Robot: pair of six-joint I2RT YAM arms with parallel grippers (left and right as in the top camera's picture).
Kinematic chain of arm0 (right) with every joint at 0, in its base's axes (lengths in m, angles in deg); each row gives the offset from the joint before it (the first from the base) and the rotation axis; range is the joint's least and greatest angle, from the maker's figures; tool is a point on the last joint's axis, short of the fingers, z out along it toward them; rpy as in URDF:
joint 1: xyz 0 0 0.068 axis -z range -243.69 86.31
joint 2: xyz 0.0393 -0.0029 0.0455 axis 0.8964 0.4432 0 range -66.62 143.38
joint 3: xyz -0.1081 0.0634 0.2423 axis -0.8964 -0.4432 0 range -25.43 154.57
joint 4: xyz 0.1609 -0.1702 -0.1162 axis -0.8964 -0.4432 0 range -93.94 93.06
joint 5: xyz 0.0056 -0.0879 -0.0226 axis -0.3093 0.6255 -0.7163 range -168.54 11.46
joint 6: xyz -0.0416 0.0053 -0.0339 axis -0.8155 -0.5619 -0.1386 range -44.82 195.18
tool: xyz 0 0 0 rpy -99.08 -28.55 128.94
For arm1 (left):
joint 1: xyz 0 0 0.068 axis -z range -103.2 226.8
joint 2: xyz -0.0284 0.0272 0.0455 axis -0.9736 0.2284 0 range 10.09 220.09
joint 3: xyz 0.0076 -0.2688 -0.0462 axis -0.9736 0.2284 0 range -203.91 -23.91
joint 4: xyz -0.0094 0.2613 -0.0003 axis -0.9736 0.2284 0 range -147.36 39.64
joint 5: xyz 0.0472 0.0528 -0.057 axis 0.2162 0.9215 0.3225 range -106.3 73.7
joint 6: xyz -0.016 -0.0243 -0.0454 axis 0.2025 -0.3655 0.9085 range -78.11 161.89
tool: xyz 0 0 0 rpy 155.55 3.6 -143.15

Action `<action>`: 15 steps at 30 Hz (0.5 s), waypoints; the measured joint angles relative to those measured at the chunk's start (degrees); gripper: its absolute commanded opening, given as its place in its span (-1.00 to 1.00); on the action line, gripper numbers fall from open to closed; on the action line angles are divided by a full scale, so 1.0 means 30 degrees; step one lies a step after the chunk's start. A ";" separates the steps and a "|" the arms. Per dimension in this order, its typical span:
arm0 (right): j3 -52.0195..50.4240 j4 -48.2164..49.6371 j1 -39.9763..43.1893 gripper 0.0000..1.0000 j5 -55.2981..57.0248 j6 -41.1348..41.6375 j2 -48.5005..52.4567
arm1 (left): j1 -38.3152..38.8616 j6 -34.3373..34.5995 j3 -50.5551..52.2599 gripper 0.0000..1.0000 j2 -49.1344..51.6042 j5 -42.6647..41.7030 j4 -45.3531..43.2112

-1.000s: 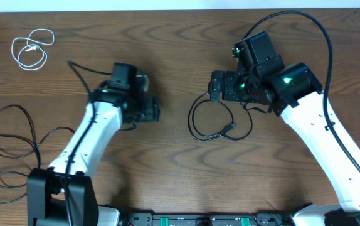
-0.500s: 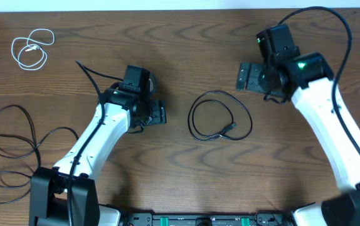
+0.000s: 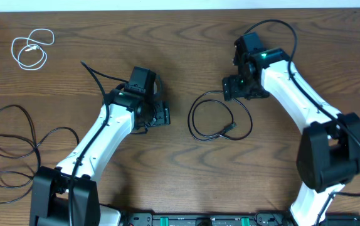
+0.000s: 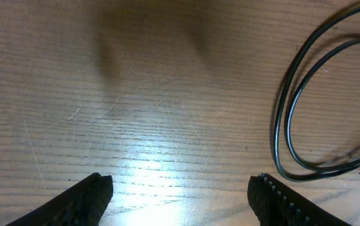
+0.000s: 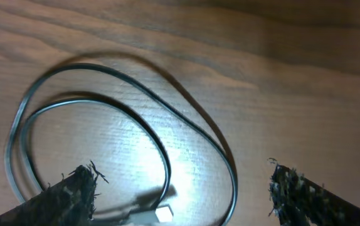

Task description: Untangle cables

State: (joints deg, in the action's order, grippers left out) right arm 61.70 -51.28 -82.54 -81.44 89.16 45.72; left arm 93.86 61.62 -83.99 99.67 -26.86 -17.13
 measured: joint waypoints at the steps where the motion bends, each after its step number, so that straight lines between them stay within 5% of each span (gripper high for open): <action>1: 0.0000 0.0189 0.0000 0.69 -0.0044 -0.0073 0.0277 | 0.0000 0.0000 0.0000 0.49 0.0000 0.0000 0.0000; 7: 0.0000 0.0663 -0.0015 0.37 -0.0117 -0.0678 0.2237 | 0.0000 0.0000 0.0000 0.49 0.0000 0.0000 0.0000; 12: -0.0029 0.0984 -0.0073 0.32 -0.0124 -0.0845 0.3177 | 0.0000 0.0000 0.0000 0.50 0.0000 0.0007 -0.0044; 15: -0.0036 0.1195 -0.0160 -0.24 -0.0102 -0.0998 0.3184 | 0.0000 0.0000 0.0000 0.50 0.0000 0.0007 -0.0066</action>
State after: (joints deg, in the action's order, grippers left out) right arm 61.59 -47.70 -83.02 -81.74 86.16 55.27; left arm 93.86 61.62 -83.99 99.67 -26.84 -17.33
